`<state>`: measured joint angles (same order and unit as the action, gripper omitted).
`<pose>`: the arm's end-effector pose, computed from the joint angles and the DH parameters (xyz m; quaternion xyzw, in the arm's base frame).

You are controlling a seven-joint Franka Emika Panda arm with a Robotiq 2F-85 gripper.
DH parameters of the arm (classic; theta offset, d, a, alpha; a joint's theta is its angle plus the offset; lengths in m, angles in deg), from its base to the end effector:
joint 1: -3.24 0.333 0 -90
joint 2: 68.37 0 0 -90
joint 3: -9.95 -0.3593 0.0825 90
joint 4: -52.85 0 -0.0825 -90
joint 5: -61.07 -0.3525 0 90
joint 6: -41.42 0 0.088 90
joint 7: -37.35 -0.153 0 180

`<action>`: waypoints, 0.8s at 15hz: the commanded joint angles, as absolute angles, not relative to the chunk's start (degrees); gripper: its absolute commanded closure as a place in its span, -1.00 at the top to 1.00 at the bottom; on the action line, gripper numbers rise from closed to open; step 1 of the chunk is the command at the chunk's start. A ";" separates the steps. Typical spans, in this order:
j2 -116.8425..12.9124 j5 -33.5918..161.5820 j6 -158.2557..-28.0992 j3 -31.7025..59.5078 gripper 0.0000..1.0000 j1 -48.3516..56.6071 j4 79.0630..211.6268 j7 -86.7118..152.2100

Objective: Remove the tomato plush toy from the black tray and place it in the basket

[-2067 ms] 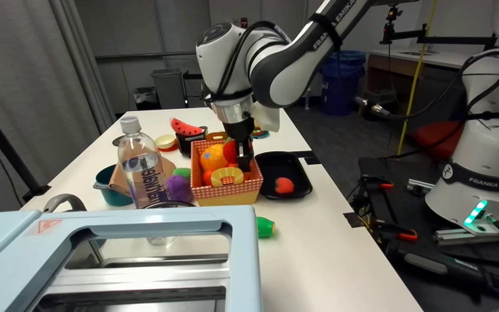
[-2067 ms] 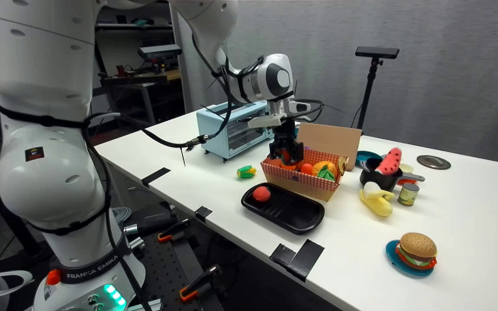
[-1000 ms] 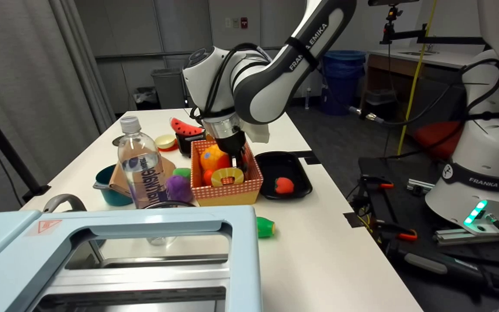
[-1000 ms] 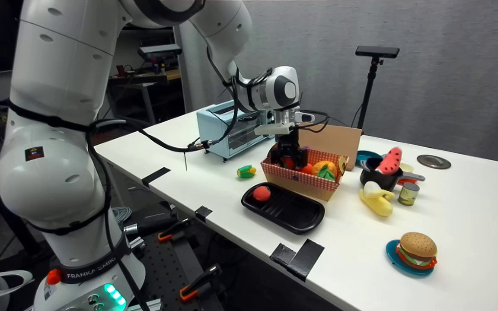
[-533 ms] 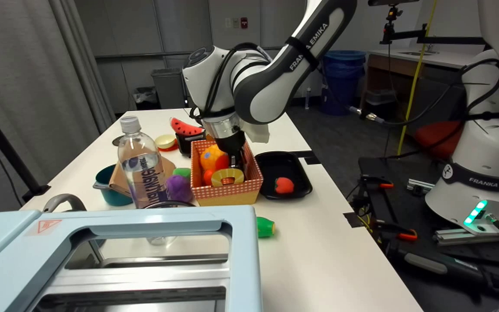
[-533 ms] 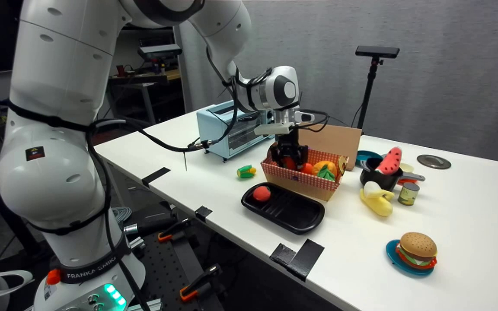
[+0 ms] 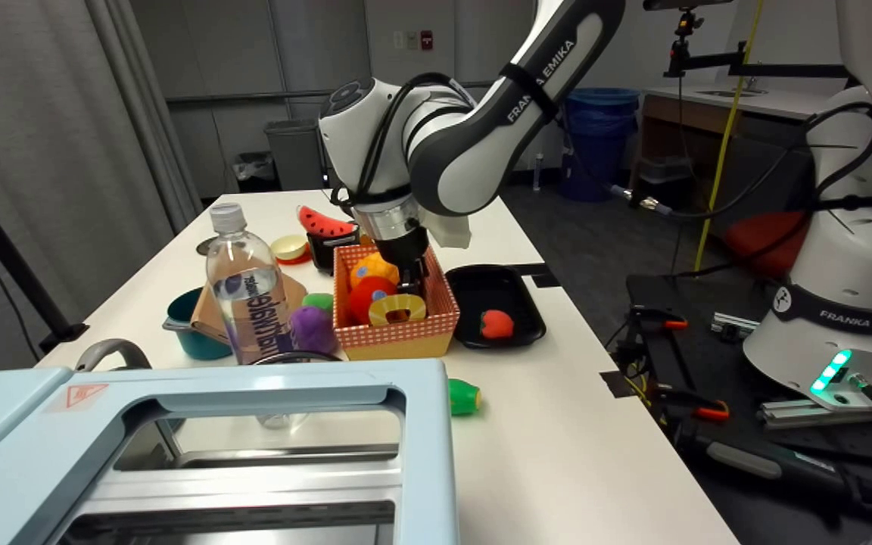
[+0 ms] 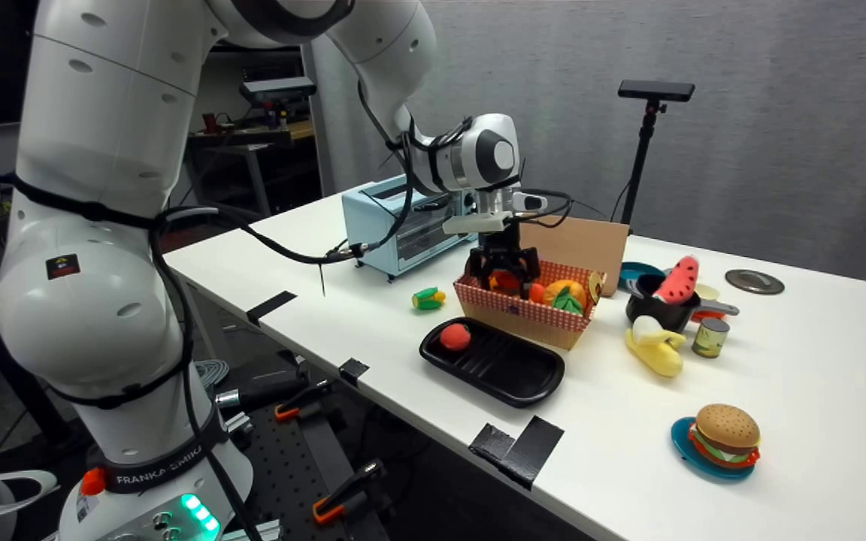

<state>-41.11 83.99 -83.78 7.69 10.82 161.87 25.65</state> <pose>0.5985 0.0732 0.2535 0.9791 0.1125 -0.0655 0.1565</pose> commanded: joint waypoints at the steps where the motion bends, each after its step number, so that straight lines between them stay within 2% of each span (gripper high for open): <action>1: -43.91 84.16 -85.01 8.85 1.00 12.03 162.94 25.65; 4: -45.98 78.12 -84.70 6.91 1.00 10.42 163.08 28.19; 12: -44.91 79.40 -84.67 7.96 1.00 11.58 162.16 26.82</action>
